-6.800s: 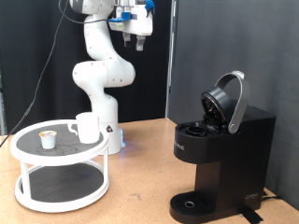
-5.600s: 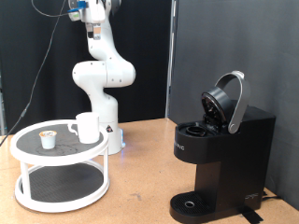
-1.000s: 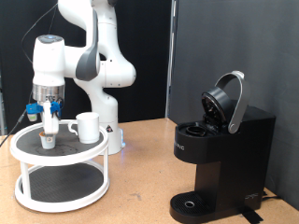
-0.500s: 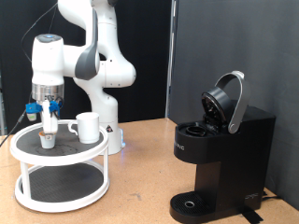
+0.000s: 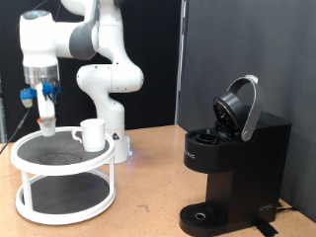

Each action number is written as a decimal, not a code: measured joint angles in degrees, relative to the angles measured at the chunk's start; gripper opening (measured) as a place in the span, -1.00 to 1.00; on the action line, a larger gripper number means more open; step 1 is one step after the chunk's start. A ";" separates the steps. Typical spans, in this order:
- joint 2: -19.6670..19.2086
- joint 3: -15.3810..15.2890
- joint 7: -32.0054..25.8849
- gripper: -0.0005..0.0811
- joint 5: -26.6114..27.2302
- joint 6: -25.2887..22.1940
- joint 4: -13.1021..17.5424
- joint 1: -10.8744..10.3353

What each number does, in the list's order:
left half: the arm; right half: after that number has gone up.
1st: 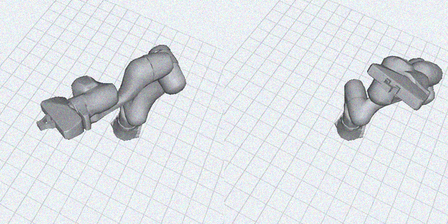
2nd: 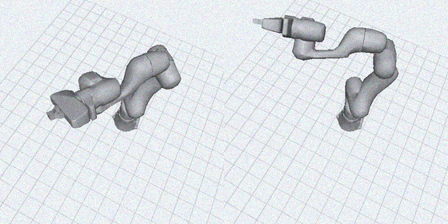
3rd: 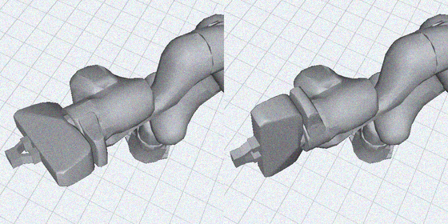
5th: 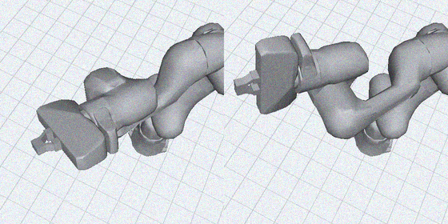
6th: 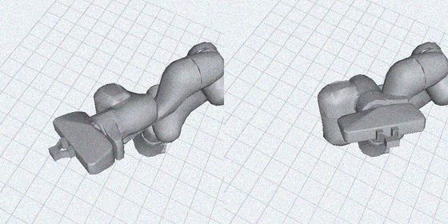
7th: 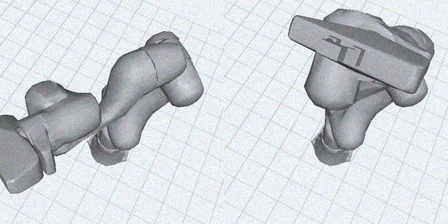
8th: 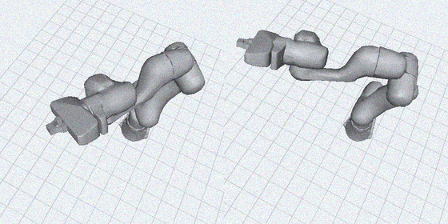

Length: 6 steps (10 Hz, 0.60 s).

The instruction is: Make a cup of coffee with the keurig machine

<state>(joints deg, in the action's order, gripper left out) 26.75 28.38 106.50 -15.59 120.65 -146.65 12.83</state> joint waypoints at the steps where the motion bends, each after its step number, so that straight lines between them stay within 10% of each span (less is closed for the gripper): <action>1: -0.04 0.09 -0.07 -0.12 0.22 0.00 -0.22 -0.01; 6: -0.02 1.49 -4.78 -0.12 18.98 -1.21 3.43 -5.33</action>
<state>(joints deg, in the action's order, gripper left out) 26.73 29.87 101.72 3.39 119.43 -143.21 7.50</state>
